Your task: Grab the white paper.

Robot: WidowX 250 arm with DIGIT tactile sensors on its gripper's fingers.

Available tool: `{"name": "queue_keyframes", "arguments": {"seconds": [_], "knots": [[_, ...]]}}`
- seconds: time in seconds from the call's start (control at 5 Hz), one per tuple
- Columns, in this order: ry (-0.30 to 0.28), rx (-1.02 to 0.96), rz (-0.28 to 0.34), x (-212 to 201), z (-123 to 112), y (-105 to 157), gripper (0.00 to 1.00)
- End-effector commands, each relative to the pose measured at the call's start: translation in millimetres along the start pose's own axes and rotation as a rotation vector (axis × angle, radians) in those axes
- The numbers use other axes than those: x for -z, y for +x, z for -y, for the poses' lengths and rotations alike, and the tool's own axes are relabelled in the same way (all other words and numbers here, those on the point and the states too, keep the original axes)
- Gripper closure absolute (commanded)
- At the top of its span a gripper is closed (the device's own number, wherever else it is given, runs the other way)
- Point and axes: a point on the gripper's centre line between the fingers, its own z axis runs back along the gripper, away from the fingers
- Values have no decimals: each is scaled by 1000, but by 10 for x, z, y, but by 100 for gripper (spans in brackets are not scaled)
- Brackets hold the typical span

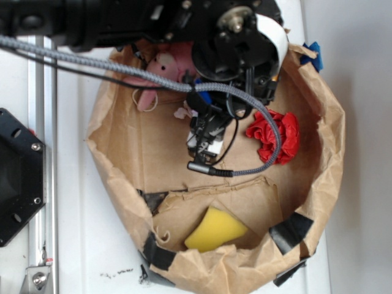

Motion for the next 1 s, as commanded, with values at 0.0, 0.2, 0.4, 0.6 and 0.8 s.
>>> {"name": "queue_keyframes", "arguments": {"seconds": [0.0, 0.2, 0.4, 0.6, 0.8], "knots": [[54, 7, 9, 47, -76, 84, 0], [68, 6, -35, 244, -85, 72, 0], [86, 6, -69, 378, -93, 96, 0], [141, -6, -109, 524, -146, 136, 0], [177, -32, -162, 741, -138, -209, 0]]}}
